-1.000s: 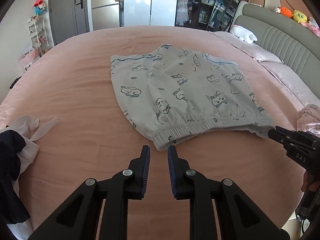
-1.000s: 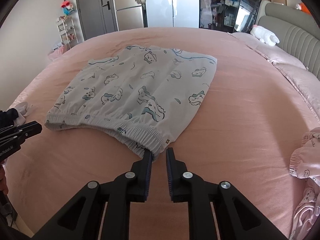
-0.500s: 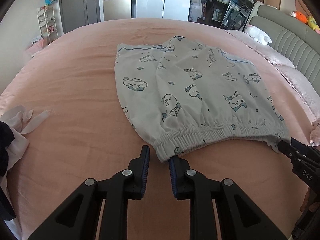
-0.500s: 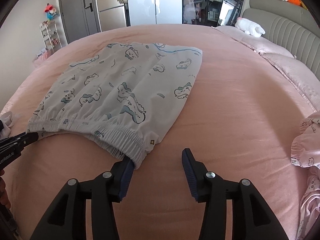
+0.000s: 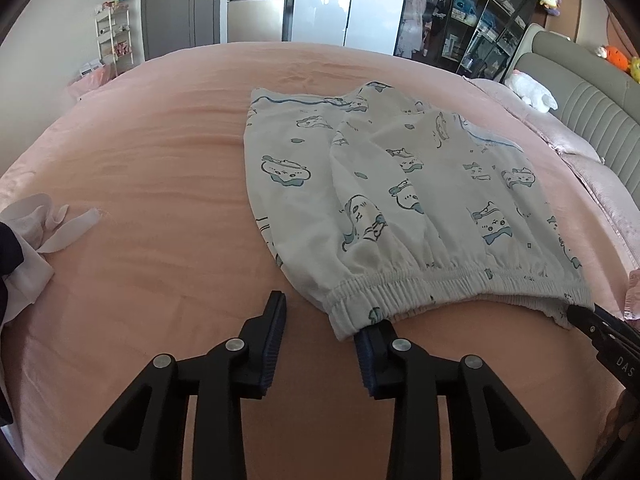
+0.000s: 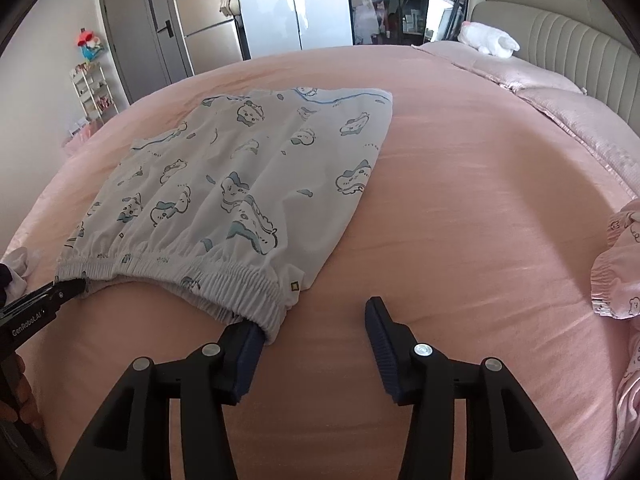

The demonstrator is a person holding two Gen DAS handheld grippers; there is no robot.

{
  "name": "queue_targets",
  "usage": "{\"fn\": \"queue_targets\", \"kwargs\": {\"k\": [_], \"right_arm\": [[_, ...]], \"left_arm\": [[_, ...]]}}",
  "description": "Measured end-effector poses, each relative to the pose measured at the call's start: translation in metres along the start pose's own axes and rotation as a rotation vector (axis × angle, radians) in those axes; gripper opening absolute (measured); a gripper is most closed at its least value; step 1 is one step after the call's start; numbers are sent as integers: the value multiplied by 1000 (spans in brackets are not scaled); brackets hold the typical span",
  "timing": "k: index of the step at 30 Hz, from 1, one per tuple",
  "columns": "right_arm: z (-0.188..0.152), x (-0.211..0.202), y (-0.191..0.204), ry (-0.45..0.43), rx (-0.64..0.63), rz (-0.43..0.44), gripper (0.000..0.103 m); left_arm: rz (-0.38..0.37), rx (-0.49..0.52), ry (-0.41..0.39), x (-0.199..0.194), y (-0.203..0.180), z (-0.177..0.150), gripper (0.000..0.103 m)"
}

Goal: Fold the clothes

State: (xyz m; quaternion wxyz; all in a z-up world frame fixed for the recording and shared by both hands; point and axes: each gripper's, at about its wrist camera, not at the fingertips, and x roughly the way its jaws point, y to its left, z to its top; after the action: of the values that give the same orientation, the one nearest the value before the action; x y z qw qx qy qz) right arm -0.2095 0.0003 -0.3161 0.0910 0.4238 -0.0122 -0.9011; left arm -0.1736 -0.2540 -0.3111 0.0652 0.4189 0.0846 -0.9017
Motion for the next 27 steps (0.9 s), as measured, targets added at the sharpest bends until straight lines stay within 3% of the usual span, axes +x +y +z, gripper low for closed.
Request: {"fn": "queue_targets", "kwargs": {"k": [1,4,9,15,21,27], "right_arm": [[0,-2,0,-8,2,1,36],[1,-3,7,-6,-37,14,4],[1,-5,25,-8,-116,-25,3],[1,-12,18,15,-76,-12,3],[-3,-22,27,24,-137,-49,3],[-5,-25,18,50,-95,-26,3]], "left_arm": [[-1,-4,-3,-1,0,0,30],[7,13,-5,-2,-2,3,22],[27,53,-3,-7,-7,4,15],[3,-13,45,-9,9,3,15],[27,28,51,-22,10,-3,15],[20,35,59,-31,12,-10,15]]}}
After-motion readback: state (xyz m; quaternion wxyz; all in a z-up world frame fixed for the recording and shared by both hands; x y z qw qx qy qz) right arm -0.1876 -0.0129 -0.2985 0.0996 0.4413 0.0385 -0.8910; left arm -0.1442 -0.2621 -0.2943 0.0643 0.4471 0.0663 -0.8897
